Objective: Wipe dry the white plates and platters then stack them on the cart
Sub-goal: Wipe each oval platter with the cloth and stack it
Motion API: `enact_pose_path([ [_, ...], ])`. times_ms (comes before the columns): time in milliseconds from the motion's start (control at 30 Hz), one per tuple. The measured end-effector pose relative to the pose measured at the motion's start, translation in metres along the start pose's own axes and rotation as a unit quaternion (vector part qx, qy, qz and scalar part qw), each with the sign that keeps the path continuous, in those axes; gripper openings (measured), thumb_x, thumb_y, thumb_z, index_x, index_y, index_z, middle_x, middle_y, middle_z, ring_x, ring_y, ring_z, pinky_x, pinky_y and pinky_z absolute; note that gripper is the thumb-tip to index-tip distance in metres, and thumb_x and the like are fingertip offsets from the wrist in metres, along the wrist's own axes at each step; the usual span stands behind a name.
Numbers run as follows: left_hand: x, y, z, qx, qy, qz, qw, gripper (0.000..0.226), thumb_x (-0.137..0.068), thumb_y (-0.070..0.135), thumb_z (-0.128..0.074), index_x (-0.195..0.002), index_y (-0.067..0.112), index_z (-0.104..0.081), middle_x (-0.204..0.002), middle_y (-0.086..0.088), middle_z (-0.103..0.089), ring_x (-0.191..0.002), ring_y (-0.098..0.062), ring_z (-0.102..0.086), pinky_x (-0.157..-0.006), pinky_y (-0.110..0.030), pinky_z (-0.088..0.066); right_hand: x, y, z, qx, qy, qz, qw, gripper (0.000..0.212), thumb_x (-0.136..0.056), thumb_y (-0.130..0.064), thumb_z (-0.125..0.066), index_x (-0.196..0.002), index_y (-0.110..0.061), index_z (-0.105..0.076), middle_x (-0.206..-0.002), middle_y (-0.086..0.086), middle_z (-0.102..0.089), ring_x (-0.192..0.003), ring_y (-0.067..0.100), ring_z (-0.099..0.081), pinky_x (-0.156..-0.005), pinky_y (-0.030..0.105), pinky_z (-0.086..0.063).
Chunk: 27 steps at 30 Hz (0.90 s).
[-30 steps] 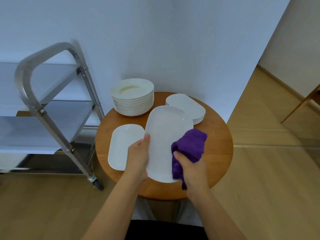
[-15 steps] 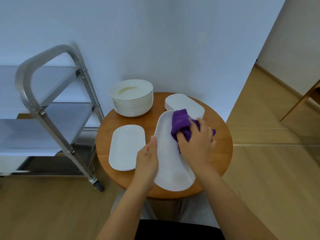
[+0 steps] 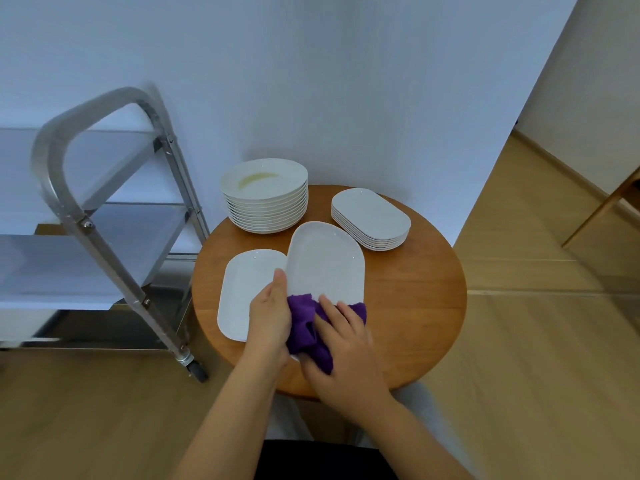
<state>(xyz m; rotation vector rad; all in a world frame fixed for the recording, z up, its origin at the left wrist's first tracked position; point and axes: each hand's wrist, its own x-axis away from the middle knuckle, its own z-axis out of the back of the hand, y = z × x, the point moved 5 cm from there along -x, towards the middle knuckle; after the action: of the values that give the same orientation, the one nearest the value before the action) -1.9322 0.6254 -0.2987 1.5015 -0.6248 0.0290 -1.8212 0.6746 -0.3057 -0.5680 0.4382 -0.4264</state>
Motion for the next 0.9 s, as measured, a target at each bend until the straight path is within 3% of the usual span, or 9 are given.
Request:
enact_pose_path([
  [133,0.003,-0.002,-0.005,0.042,-0.008,0.041,0.998,0.025,-0.096,0.049,-0.038,-0.101,0.027,-0.049,-0.099,-0.006,-0.061,-0.089,-0.025,-0.061,-0.074,-0.036,-0.056,0.001,0.008,-0.001,0.048,-0.085,0.029,0.995,0.075,-0.076,-0.052,-0.065,-0.142,-0.03,-0.036,-0.151,-0.012,-0.03,-0.139,0.014,-0.024,-0.112,0.037,-0.022],
  [233,0.007,0.003,-0.017,0.06,-0.036,0.057,0.996,0.026,-0.095,0.051,-0.039,-0.087,0.028,-0.048,-0.092,-0.005,-0.061,-0.084,-0.023,-0.061,-0.062,-0.033,-0.054,-0.007,0.005,0.014,0.07,0.005,0.049,0.996,0.059,-0.069,-0.02,-0.081,-0.122,-0.012,-0.059,-0.127,0.005,-0.06,-0.114,0.026,-0.056,-0.09,0.041,-0.05],
  [300,0.006,0.012,-0.018,0.067,-0.057,0.053,0.995,0.028,-0.093,0.054,-0.041,-0.087,0.028,-0.05,-0.091,-0.004,-0.064,-0.082,-0.022,-0.064,-0.057,-0.031,-0.054,-0.011,-0.001,0.028,0.05,0.099,0.081,0.991,0.047,-0.064,-0.009,-0.082,-0.108,-0.008,-0.066,-0.106,0.008,-0.068,-0.091,0.026,-0.065,-0.071,0.032,-0.056],
  [433,-0.004,0.029,-0.01,0.139,-0.164,0.029,0.976,0.05,-0.089,0.062,-0.034,-0.111,0.024,-0.057,-0.11,-0.004,-0.07,-0.098,-0.022,-0.068,-0.071,-0.038,-0.058,-0.024,-0.008,0.051,-0.214,0.124,0.009,0.969,0.046,-0.076,-0.009,-0.074,-0.103,-0.037,-0.05,-0.096,-0.015,-0.061,-0.088,0.012,-0.062,-0.07,0.019,-0.053],
  [567,-0.004,-0.006,0.002,0.144,-0.1,0.086,0.981,0.061,-0.084,0.053,-0.053,-0.135,0.02,-0.042,-0.135,-0.009,-0.052,-0.119,-0.028,-0.053,-0.093,-0.045,-0.048,-0.032,-0.006,0.041,-0.485,0.06,-0.136,0.862,0.042,-0.076,-0.011,-0.076,-0.109,-0.028,-0.056,-0.089,-0.015,-0.069,-0.076,0.003,-0.067,-0.059,0.015,-0.052],
  [633,0.007,-0.019,-0.011,0.304,-0.219,0.12,0.92,0.063,-0.083,0.048,-0.057,-0.137,0.019,-0.043,-0.137,-0.013,-0.051,-0.121,-0.032,-0.053,-0.095,-0.047,-0.049,-0.034,-0.011,0.032,-0.638,0.033,-0.153,0.754,0.053,-0.071,-0.007,-0.077,-0.12,-0.015,-0.057,-0.104,0.003,-0.071,-0.085,0.014,-0.07,-0.065,0.025,-0.056],
  [700,0.012,-0.017,-0.009,0.421,-0.245,0.109,0.866,0.058,-0.084,0.043,-0.057,-0.136,0.021,-0.046,-0.134,-0.013,-0.055,-0.119,-0.033,-0.055,-0.094,-0.049,-0.049,-0.03,-0.012,0.024,-0.719,0.017,-0.168,0.674,0.061,-0.067,-0.009,-0.077,-0.124,-0.012,-0.056,-0.113,0.01,-0.069,-0.101,0.025,-0.067,-0.075,0.031,-0.056],
  [800,-0.001,-0.008,0.004,0.429,-0.187,0.048,0.883,0.057,-0.08,0.035,-0.061,-0.133,0.02,-0.047,-0.122,-0.011,-0.064,-0.107,-0.033,-0.064,-0.079,-0.051,-0.056,-0.02,-0.002,0.018,-0.659,0.028,-0.236,0.714,0.049,-0.067,-0.023,-0.075,-0.113,-0.022,-0.06,-0.101,0.0,-0.073,-0.093,0.021,-0.07,-0.071,0.033,-0.057],
  [900,-0.008,0.001,0.012,0.397,-0.171,0.046,0.901,0.051,-0.081,0.034,-0.061,-0.129,0.021,-0.051,-0.122,-0.009,-0.065,-0.111,-0.031,-0.062,-0.093,-0.054,-0.048,-0.005,0.025,0.02,-0.512,0.16,-0.317,0.782,0.021,-0.076,-0.037,-0.069,-0.092,-0.028,-0.061,-0.073,-0.01,-0.071,-0.072,0.012,-0.069,-0.065,0.027,-0.055],
])
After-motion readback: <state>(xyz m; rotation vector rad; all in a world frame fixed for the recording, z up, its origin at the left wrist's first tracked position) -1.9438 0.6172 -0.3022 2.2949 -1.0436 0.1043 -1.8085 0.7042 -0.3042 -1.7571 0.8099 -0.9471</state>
